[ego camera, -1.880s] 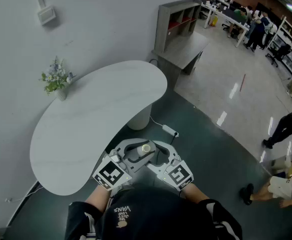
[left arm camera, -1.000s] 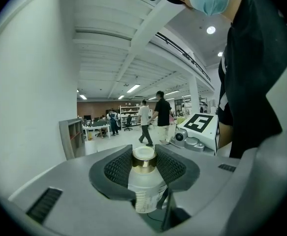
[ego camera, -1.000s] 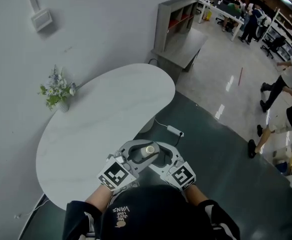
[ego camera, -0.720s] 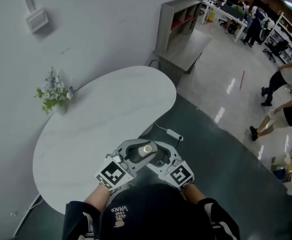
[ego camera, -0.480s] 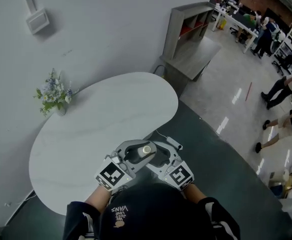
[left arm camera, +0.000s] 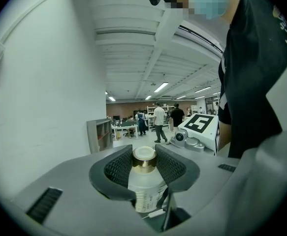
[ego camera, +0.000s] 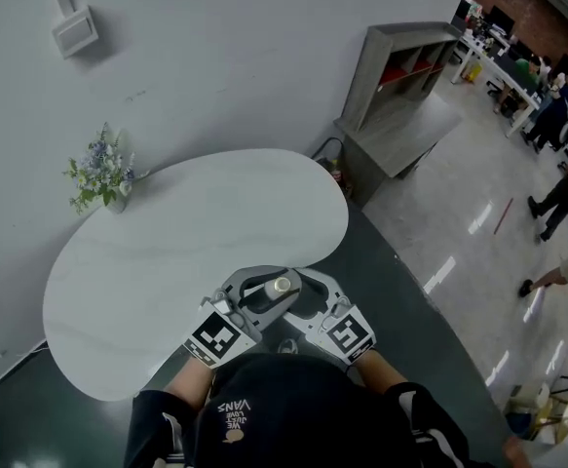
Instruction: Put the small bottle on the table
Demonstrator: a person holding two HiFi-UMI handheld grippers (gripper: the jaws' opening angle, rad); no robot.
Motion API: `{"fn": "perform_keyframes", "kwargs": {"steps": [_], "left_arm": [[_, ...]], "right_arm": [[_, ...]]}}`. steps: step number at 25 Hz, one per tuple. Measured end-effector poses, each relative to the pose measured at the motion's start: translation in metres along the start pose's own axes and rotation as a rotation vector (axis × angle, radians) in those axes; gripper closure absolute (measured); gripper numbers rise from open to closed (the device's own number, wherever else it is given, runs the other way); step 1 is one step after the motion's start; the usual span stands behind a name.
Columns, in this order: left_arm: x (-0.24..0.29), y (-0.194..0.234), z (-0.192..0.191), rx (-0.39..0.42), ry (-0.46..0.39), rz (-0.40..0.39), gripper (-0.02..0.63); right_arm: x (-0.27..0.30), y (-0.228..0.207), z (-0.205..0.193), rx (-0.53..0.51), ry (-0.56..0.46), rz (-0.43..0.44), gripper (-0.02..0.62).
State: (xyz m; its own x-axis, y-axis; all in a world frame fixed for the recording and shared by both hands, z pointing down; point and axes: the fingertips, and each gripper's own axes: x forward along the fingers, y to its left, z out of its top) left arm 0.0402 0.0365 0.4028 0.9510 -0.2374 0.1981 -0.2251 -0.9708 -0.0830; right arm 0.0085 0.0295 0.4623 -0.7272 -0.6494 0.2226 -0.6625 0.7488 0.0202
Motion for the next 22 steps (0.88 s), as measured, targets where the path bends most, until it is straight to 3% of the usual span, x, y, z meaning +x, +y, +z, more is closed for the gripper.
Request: {"fn": "perform_keyframes", "kwargs": {"steps": [9,22], "left_arm": [[0.027,0.054,-0.009,-0.031,0.018,0.06,0.446],[0.046,0.16,-0.033,-0.071,0.019,0.043,0.446]], "right_arm": [[0.03,-0.049,-0.003,0.016,-0.023,0.06,0.327],[0.106,-0.123,-0.006,0.058,-0.011,0.006,0.327]]}}
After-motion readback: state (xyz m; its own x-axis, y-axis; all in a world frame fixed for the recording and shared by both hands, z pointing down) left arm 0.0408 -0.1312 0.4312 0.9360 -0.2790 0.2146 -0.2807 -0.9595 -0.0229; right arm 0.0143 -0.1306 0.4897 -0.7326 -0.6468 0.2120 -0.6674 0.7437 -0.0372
